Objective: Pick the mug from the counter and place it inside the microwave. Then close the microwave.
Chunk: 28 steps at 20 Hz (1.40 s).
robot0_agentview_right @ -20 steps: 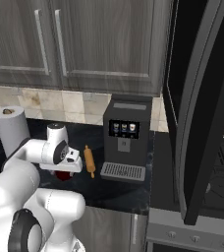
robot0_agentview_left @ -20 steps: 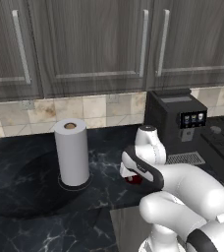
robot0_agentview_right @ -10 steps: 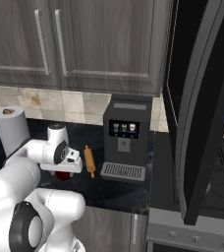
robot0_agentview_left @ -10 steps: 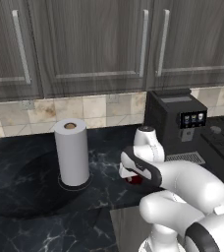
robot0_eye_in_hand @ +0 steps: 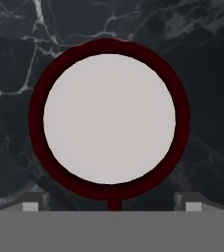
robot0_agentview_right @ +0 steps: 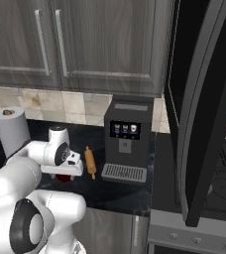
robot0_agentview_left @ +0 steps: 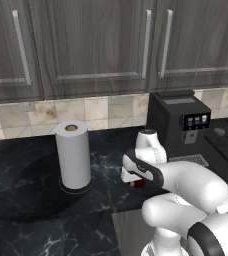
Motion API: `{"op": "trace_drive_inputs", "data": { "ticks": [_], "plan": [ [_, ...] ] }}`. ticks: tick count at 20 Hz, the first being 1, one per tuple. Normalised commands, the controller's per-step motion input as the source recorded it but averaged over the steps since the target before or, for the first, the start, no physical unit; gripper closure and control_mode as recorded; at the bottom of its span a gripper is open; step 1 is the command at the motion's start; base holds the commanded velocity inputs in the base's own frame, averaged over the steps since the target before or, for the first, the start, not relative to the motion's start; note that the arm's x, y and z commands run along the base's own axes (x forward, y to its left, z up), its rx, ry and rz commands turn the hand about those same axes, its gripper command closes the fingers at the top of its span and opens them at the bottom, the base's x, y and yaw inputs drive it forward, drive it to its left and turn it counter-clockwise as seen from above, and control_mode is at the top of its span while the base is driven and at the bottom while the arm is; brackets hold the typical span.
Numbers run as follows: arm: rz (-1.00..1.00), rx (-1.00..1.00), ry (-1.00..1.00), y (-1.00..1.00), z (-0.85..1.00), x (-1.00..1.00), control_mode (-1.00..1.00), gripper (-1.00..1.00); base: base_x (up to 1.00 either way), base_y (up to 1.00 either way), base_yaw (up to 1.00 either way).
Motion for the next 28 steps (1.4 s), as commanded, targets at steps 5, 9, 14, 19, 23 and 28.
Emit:
{"op": "trace_drive_inputs", "data": {
  "ticks": [5,9,14,19,23,28],
  "plan": [
    [0.0,0.0,0.0,0.0,-0.06,-0.16,-1.0,-1.0,0.0,0.0,0.0],
    [0.0,0.0,0.0,0.0,0.0,-0.01,-1.0,-1.0,0.0,0.0,0.0],
    [0.0,0.0,0.0,0.0,0.0,0.0,-1.0,-1.0,0.0,0.0,0.0],
    [0.0,0.0,0.0,0.0,0.0,0.0,-1.0,1.0,0.0,0.0,0.0],
    [0.0,0.0,0.0,0.0,0.0,0.0,-1.0,1.0,0.0,0.0,0.0],
    [0.0,0.0,0.0,0.0,0.0,0.0,-1.0,1.0,0.0,0.0,0.0]
  ]
}}
